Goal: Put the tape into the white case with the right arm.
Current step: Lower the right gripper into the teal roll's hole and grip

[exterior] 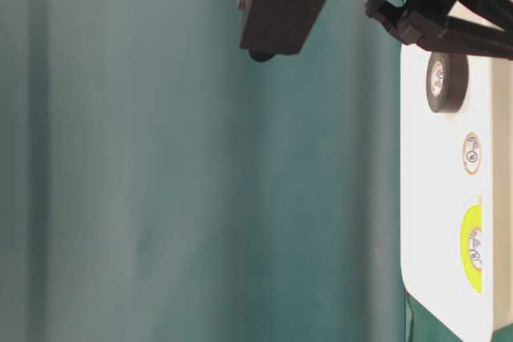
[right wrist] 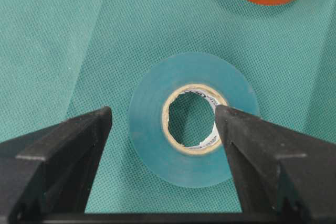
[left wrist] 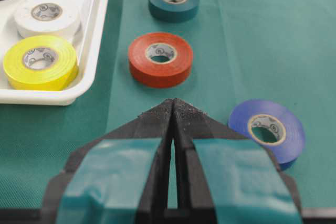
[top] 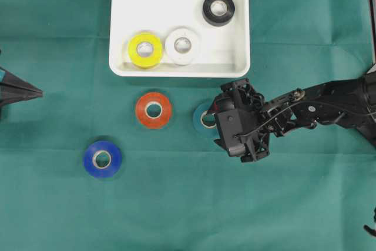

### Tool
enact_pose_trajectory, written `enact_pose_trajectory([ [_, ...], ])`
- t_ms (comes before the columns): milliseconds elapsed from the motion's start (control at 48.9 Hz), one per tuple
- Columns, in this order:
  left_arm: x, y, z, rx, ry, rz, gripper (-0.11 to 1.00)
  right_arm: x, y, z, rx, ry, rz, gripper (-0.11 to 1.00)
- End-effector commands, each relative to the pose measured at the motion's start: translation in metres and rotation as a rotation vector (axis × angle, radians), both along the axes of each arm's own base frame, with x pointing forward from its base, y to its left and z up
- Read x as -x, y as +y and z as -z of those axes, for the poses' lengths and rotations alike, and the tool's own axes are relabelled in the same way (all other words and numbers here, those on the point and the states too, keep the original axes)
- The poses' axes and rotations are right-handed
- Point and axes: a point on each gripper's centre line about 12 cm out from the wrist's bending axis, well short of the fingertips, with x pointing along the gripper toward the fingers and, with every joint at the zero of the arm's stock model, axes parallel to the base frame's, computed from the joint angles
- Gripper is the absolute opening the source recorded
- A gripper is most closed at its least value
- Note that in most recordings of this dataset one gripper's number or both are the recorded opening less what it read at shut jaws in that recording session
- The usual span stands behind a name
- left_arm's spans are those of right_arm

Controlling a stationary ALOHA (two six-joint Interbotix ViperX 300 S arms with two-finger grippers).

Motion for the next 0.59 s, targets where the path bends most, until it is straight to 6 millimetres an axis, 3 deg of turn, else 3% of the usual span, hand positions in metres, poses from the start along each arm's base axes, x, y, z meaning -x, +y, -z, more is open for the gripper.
enact_pose_trajectory([
  [0, -0.001, 0.000, -0.004, 0.002, -0.006, -0.002, 0.00, -0.005, 0.002, -0.008, -0.008, -0.029, -0.001, 0.45],
  [572, -0.001, 0.000, -0.004, 0.002, -0.006, -0.002, 0.00, -0.011, 0.002, 0.010, -0.013, 0.021, 0.016, 0.45],
])
